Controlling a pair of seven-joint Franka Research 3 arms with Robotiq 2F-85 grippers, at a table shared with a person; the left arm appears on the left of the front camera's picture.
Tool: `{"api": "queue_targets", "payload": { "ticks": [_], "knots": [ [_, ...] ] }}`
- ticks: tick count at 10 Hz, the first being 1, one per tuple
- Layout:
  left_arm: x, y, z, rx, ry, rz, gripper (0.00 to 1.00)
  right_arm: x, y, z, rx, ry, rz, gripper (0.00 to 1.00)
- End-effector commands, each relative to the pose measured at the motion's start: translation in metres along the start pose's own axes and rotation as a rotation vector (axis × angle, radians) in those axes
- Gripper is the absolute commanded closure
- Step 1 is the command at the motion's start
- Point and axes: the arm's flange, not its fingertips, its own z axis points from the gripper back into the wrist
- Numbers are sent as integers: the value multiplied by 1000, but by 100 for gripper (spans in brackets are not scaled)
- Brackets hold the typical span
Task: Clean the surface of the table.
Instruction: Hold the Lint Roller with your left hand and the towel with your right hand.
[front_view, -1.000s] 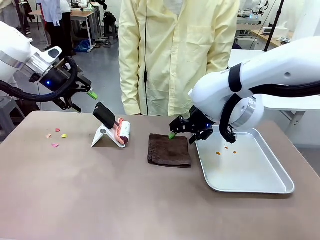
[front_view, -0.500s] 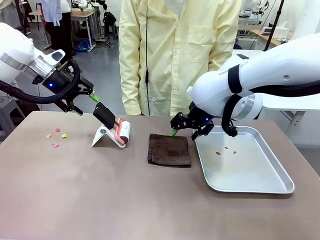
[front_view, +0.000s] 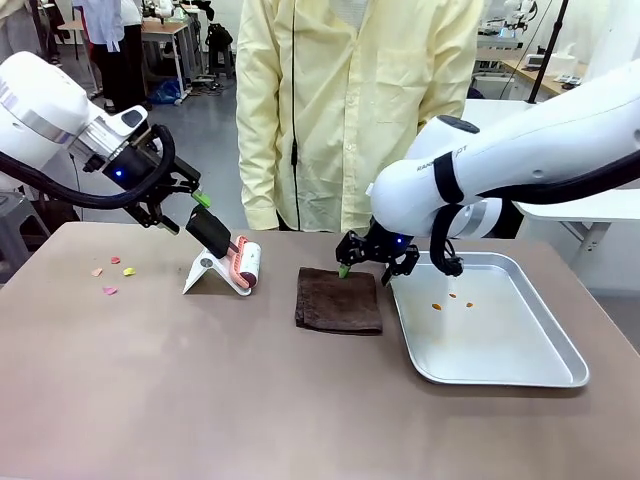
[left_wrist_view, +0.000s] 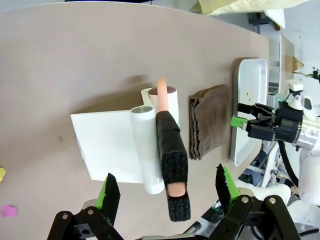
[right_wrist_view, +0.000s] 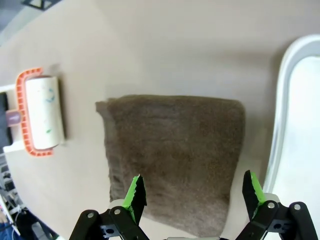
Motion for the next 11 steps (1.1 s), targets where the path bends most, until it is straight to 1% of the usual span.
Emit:
{"api": "queue_targets", "payload": {
  "ticks": [1,3,7,11],
  "knots": [
    [11,-6,-2,-17,20,12,0,15,19,-10,-64,19,-48,0],
    [17,-7,-9,-34,40,9,0,17,24,-22,-129,53,-86,0],
    [19,-6,-10,-47,21,-4,0,14,27,-32,-149,129,-128,0],
    [16,-6,-12,-61,21,-20,0,11,26,-41,-197,160,-153,0]
  ]
}}
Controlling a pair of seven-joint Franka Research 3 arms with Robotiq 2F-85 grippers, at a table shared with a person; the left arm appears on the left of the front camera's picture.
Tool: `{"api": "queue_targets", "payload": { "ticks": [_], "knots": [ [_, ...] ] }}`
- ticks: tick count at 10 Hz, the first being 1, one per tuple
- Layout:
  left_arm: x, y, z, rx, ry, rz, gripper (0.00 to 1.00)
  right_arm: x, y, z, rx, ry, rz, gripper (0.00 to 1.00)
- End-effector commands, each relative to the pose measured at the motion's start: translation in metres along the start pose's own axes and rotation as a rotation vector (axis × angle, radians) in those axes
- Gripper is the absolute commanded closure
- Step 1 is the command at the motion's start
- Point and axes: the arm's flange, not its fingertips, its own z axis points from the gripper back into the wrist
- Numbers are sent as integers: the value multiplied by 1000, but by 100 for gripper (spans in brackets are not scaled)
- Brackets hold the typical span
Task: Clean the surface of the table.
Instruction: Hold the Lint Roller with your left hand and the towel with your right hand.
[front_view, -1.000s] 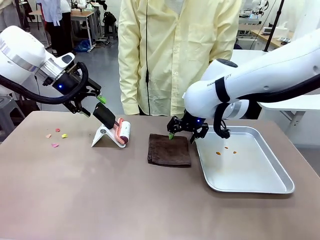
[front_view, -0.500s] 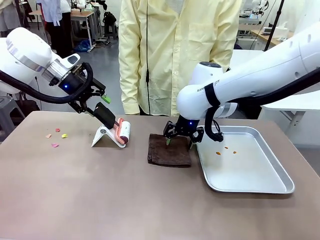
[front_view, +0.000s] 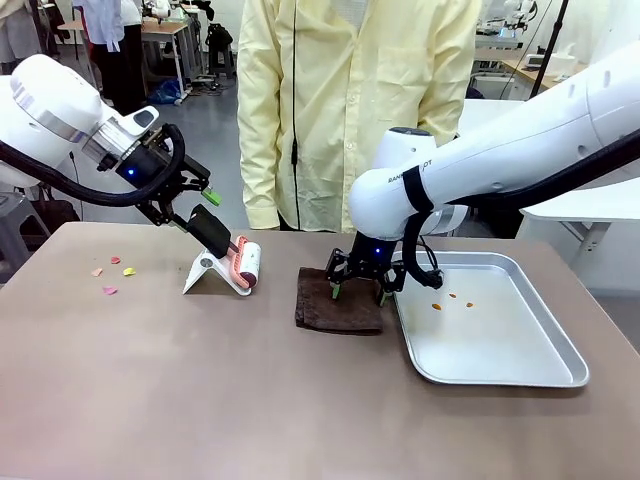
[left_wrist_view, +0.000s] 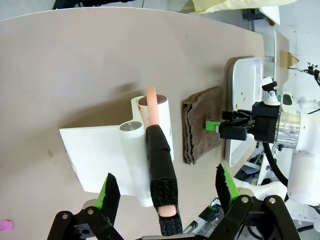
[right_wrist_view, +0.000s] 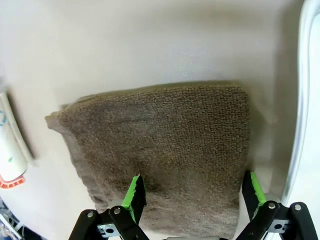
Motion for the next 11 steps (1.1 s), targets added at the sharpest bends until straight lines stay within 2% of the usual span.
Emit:
{"api": "queue_targets", "payload": {
  "ticks": [1,2,3,4,5,6,7,8,9,11],
  "knots": [
    [-1,-3,-1,-36,3,-19,0,5,9,0,-53,-11,-29,0],
    [-1,-3,-3,-32,11,-19,0,4,9,-1,-55,-14,-21,0],
    [-2,-4,-5,-16,22,-21,26,3,9,-1,-58,-9,-25,0],
    [-5,-6,-6,-16,62,-21,59,3,8,-1,-55,-5,-29,37],
    [-9,-9,-7,-24,105,-21,84,5,6,-1,-61,-7,-40,60],
    [-13,-12,-7,-17,96,-25,100,6,6,-1,-65,-9,-47,60],
    [-15,-14,-7,-6,83,-27,100,7,5,-1,-60,-8,-50,100],
    [-15,-15,-9,9,75,-21,100,7,4,0,-49,-7,-52,75],
    [-13,-14,-10,17,70,-14,97,5,4,-1,-44,-3,-39,100],
    [-8,-11,-11,38,31,18,100,1,5,-2,-23,13,-2,100]
  ]
}}
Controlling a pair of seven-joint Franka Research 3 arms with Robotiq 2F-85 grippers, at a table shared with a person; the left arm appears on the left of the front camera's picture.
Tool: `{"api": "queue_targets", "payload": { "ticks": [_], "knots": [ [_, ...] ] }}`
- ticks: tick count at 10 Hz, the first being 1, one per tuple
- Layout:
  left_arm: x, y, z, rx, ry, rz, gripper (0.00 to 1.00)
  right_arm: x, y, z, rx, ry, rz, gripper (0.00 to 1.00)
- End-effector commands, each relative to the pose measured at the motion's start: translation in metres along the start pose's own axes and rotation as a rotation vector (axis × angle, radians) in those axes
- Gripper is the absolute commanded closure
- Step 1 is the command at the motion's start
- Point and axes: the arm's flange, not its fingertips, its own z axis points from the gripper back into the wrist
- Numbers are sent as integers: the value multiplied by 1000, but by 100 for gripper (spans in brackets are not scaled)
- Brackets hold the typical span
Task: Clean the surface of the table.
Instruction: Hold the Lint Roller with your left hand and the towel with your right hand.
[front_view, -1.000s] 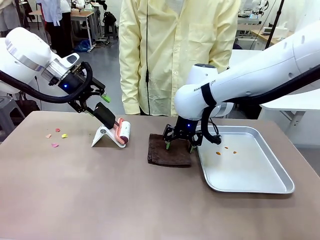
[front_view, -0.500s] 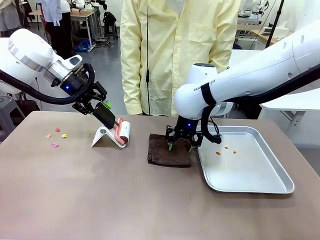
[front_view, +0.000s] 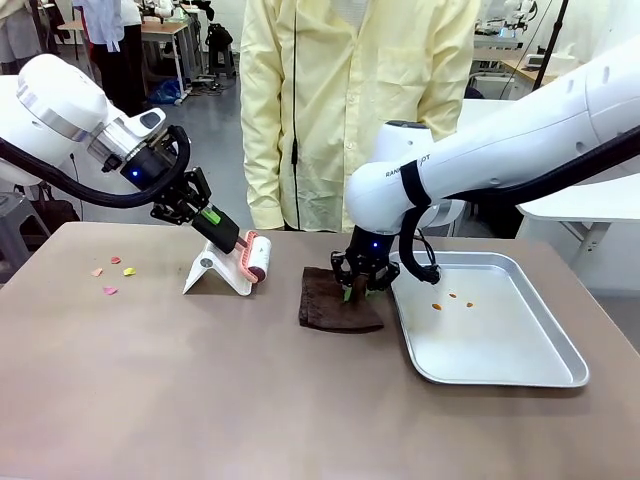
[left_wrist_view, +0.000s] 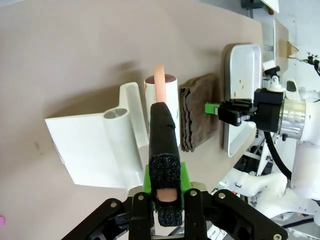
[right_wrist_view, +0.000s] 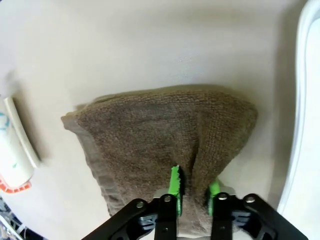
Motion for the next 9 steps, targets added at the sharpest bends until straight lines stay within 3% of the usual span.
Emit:
{"api": "queue_targets", "payload": {
  "ticks": [1,6,9],
  "knots": [
    [0,-2,-5,50,-24,39,100,-2,-2,-12,-7,24,15,100],
    [-8,-7,-2,19,-51,3,100,-5,-5,-9,68,39,50,100],
    [-22,-16,9,-105,-57,-84,100,-16,-28,20,402,7,105,100]
  ]
}}
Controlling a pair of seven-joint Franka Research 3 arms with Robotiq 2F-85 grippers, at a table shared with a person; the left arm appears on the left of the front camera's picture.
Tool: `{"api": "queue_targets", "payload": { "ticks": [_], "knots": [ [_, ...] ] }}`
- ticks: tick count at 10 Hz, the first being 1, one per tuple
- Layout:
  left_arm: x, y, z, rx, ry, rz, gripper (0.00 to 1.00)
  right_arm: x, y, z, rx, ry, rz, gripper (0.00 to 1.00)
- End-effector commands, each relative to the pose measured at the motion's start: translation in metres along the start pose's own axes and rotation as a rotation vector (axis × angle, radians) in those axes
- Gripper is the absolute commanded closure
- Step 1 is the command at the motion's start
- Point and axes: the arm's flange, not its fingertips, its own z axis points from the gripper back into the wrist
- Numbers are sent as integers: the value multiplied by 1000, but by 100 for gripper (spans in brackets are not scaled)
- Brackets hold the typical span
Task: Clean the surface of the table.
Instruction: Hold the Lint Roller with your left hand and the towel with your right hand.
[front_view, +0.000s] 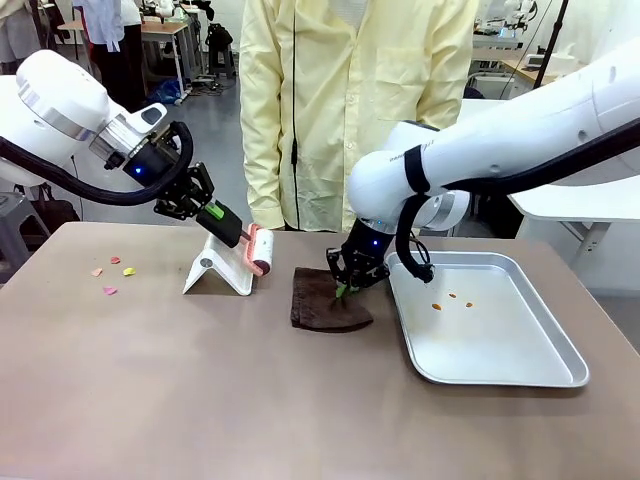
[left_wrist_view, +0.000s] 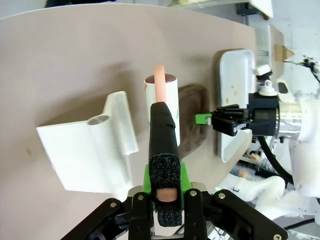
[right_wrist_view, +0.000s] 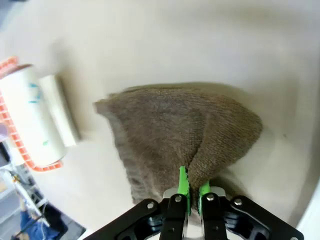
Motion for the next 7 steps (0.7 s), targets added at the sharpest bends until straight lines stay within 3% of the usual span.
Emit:
{"api": "queue_targets", "payload": {
  "ticks": [1,4,7],
  "knots": [
    [-26,-2,18,-83,-42,-20,100,-28,-29,31,259,-37,115,100],
    [-71,5,68,-226,-88,-48,93,-59,-60,61,544,-14,236,100],
    [-156,22,116,-448,-126,-180,93,-118,-110,93,866,-73,323,100]
  ]
}}
